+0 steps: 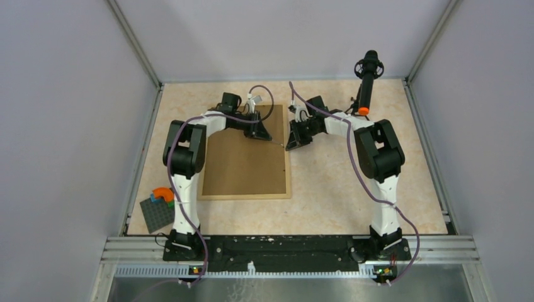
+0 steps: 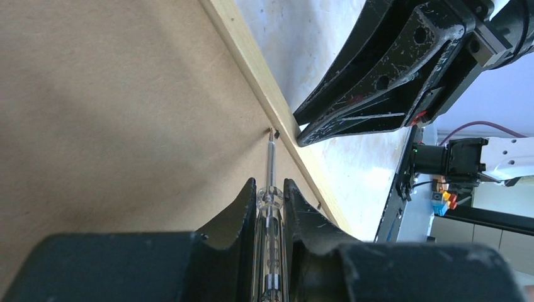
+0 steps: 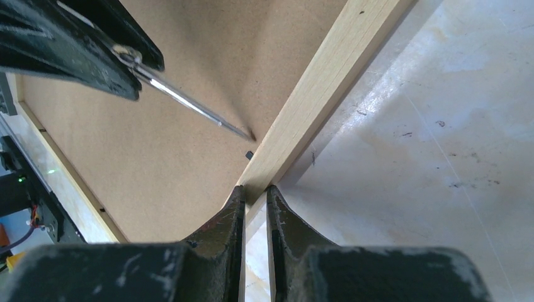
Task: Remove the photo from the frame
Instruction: Release the photo frame item from the photo frame.
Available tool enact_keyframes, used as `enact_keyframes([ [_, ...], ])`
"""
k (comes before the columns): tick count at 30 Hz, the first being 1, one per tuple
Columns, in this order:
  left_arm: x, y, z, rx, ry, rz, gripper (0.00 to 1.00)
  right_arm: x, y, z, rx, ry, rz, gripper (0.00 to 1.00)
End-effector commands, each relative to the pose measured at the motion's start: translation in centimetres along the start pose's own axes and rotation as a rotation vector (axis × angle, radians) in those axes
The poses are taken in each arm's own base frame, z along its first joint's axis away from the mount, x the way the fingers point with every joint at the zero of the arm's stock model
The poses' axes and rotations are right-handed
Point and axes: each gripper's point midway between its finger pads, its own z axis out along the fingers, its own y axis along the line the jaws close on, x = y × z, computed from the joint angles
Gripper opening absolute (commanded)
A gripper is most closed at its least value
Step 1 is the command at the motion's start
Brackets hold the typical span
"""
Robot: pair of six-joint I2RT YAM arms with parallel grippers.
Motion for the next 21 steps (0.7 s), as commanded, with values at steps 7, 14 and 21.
enact_keyframes([
  [7, -0.1, 3.1, -1.9, -0.058, -0.035, -0.035, 0.0, 6.3, -6.9, 3.1, 0.254, 0.177, -0.015, 0.0],
  [14, 1.4, 2.5, -0.7, 0.003, 0.017, -0.03, 0.0, 6.3, -6.8, 3.2, 0.244, 0.177, -0.017, 0.0],
  [21, 2.6, 2.1, 0.4, 0.042, 0.057, -0.039, 0.0, 6.0, -6.7, 3.2, 0.236, 0.175, -0.025, 0.0],
])
